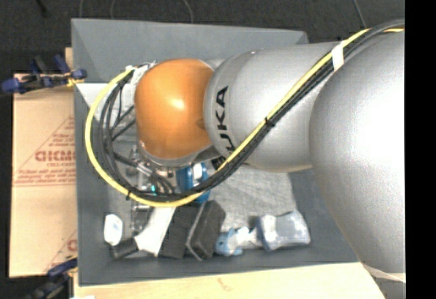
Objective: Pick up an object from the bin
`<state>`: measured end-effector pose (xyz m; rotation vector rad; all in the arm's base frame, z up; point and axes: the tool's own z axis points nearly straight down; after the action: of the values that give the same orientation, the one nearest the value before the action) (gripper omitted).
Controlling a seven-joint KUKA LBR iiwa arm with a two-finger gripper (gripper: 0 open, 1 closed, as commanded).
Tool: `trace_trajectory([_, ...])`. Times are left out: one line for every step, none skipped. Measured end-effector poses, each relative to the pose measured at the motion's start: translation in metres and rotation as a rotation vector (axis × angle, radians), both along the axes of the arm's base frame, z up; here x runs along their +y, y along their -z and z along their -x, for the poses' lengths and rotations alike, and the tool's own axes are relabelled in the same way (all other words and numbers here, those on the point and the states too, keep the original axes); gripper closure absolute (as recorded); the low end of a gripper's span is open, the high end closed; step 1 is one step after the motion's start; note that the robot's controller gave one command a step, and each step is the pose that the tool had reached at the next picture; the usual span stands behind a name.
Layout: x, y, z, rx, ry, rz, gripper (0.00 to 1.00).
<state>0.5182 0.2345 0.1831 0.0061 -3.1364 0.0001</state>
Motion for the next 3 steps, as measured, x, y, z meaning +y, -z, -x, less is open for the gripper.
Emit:
trace_trajectory([-0.001, -0.004, -0.002, -0.007, 0.004, -0.002, 0.00])
trace_trajectory([-0.035, 0.053, 0.011, -0.009, -0.148, -0.001, 0.00])
trace_trajectory([-0.062, 0.051, 0.010, -0.003, -0.340, 0.000, 0.00])
